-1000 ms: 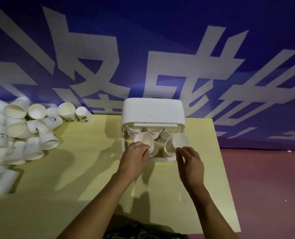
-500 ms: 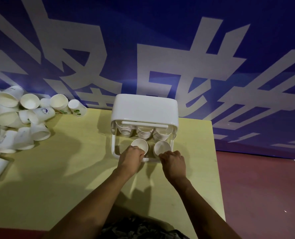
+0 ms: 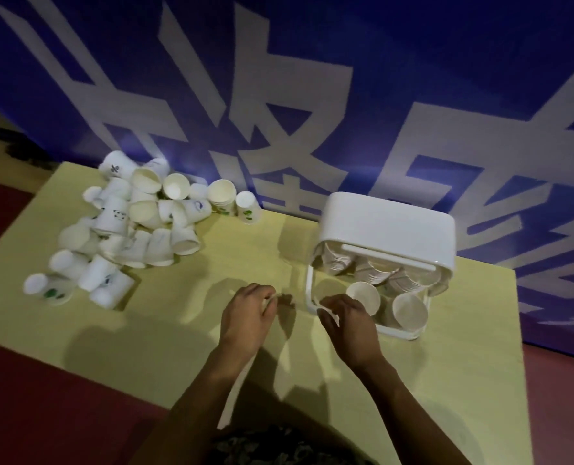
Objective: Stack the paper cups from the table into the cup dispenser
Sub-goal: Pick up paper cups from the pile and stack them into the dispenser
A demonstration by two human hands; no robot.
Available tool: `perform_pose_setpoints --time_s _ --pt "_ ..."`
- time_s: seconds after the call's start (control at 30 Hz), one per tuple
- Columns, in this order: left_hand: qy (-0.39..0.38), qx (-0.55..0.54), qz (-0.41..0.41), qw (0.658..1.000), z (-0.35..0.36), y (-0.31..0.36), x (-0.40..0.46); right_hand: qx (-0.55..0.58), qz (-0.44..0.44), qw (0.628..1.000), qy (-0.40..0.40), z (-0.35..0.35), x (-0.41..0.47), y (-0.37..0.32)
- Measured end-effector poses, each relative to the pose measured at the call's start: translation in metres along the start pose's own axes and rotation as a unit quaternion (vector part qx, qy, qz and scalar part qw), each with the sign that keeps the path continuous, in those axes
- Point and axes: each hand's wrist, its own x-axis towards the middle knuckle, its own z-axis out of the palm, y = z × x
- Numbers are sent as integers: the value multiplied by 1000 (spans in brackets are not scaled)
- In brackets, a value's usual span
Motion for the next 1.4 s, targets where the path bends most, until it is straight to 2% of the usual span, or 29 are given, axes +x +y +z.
perform_pose_setpoints --time_s 0.13,0.27,0.37,0.4,0.43,0.5,0.53,0.57,0.63,0.8,0.93,1.0,1.07,1.17,1.27,1.4 --pt "32 -16 -53 998 -39 -72 8 18 -18 999 -43 46 20 -54" --pt "18 -8 -101 995 -68 -140 25 40 14 996 -83 93 46 -115" --pt "-2 -87 -174 981 -76 -189 43 44 50 991 -115 128 65 -156" --pt "-3 -155 -223 962 -78 -203 50 50 68 989 -123 139 71 -167" --pt "-5 -247 -286 926 -81 -215 57 63 91 986 -127 149 78 -177" --pt "-17 -437 -409 801 -88 -230 73 102 150 974 -132 168 89 -193" --pt "-23 -497 -453 740 -92 -236 81 120 181 967 -133 176 95 -199" --pt "-28 -528 -482 699 -96 -242 89 144 214 957 -132 183 101 -205" --pt "-40 -550 -518 654 -100 -254 101 212 287 927 -118 194 114 -216" --pt "-74 -621 -534 569 -101 -270 122 346 411 839 -89 213 152 -239" --pt "-81 -634 -547 541 -95 -277 135 388 475 785 -86 229 178 -245" --pt "-86 -630 -553 538 -94 -278 139 404 497 764 -80 236 190 -249" --pt "-92 -617 -561 545 -94 -278 140 418 515 745 -77 243 200 -253" --pt "-82 -586 -564 576 -88 -284 137 424 534 728 -66 253 210 -257" --pt "-78 -566 -564 596 -86 -288 136 408 529 743 -35 259 215 -260" --pt "-75 -540 -531 648 -87 -286 131 358 490 795 -5 256 213 -261"
